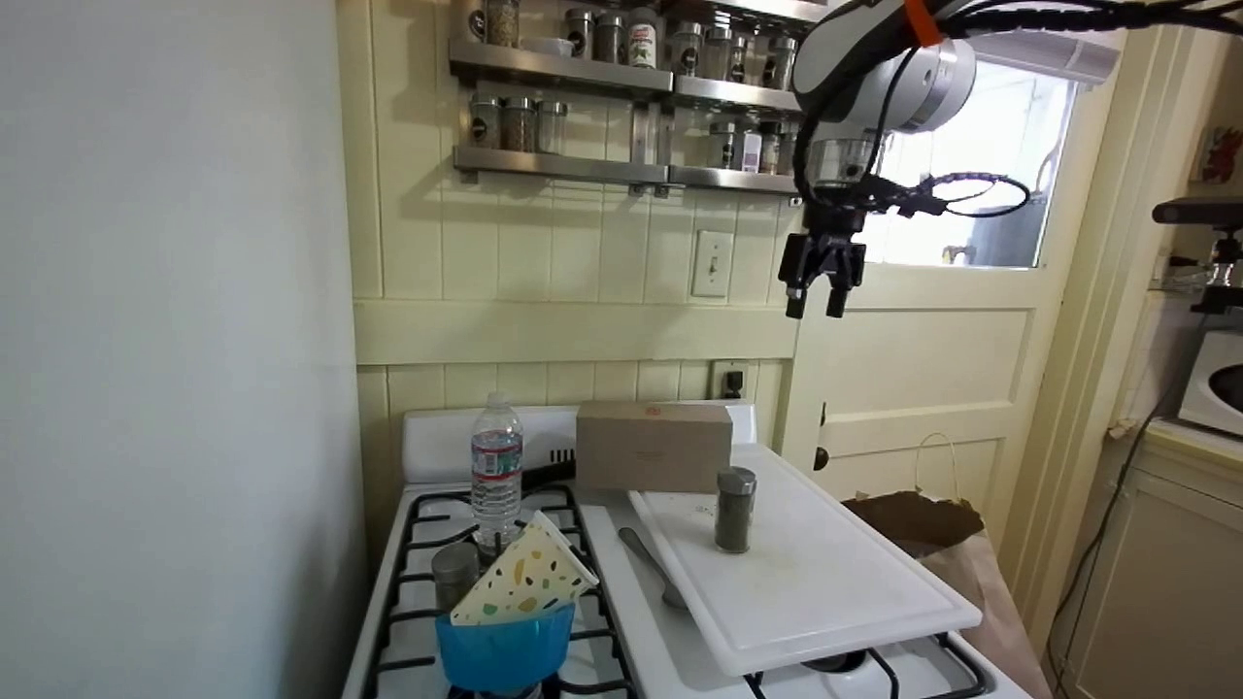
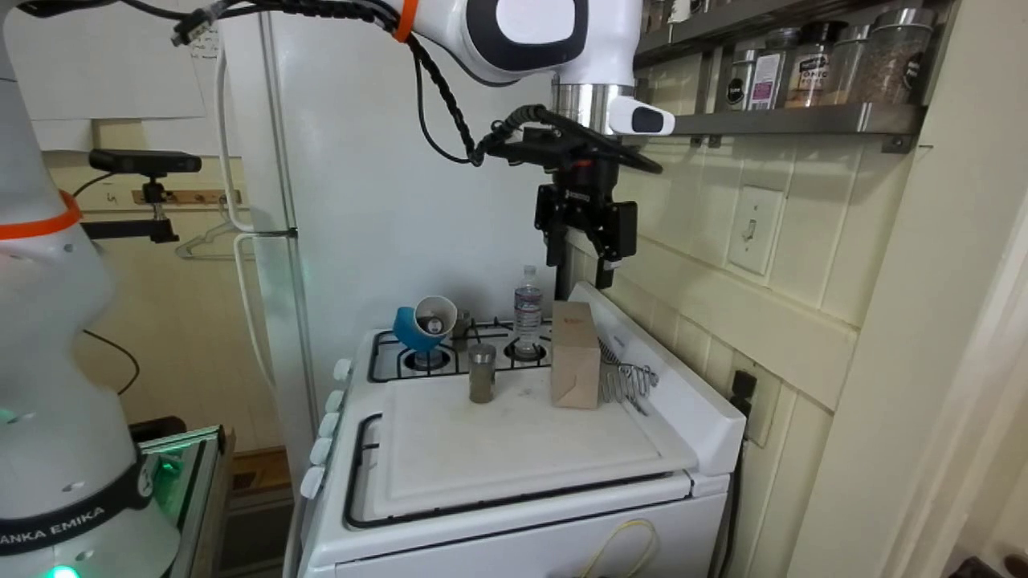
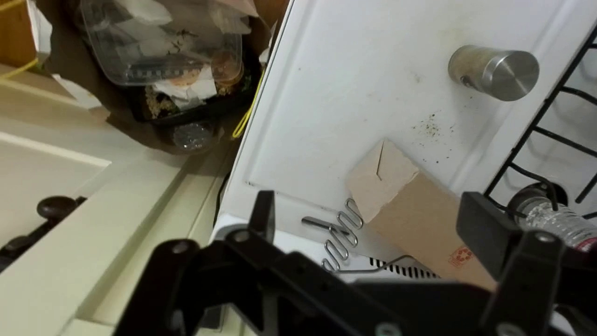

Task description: Place the cup holder on the right side of the chopping board

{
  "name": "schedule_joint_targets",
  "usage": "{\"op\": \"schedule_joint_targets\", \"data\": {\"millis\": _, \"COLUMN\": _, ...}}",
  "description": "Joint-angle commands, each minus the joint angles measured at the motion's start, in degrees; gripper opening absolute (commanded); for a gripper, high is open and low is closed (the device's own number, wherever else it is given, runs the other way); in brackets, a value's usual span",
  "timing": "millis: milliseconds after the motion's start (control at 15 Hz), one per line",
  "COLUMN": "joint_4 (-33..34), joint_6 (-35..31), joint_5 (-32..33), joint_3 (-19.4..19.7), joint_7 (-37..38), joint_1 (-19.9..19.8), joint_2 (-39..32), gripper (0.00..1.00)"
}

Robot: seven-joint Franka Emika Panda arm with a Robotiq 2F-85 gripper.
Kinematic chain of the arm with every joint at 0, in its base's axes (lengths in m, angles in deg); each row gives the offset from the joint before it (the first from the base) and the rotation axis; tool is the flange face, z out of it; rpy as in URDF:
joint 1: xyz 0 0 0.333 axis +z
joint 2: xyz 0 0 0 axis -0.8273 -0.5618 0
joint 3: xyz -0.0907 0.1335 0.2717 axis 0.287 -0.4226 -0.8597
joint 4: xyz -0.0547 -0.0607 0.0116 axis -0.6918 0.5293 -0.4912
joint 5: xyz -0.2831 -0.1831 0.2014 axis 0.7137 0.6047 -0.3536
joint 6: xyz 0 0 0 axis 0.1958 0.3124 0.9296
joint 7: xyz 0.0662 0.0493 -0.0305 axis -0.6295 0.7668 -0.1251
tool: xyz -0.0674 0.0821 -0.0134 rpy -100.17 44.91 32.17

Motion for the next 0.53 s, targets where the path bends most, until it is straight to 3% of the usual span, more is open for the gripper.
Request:
{"op": "schedule_joint_targets", "data": {"millis": 0, "joint_4": -4.65, "joint_6": -10.03, "joint_5": -3.34, "joint_3": -1.37, "joint_7": -7.0, "joint_1": -0.33, "joint_2": 0.29, "gripper": 1.0}}
{"op": "schedule_joint_targets", "data": {"millis": 133, "joint_4": -6.03, "joint_6": -16.01, "joint_5": -11.09, "joint_3": -1.49, "joint_7": -9.5, "joint_1": -0.57, "joint_2": -2.01, "gripper": 1.0}}
{"op": "schedule_joint_targets", "data": {"millis": 333, "joint_4": -3.81, "joint_6": -17.63, "joint_5": -25.28, "joint_3": -2.1, "joint_7": -14.96, "joint_1": -1.46, "joint_2": -8.16, "gripper": 1.0}}
{"op": "schedule_joint_targets", "data": {"millis": 400, "joint_4": -2.29, "joint_6": -15.53, "joint_5": -26.83, "joint_3": -2.39, "joint_7": -14.88, "joint_1": -1.98, "joint_2": -10.0, "gripper": 1.0}}
{"op": "schedule_joint_targets", "data": {"millis": 467, "joint_4": -5.22, "joint_6": -16.72, "joint_5": -21.95, "joint_3": -2.63, "joint_7": -12.36, "joint_1": -1.64, "joint_2": -6.15, "gripper": 1.0}}
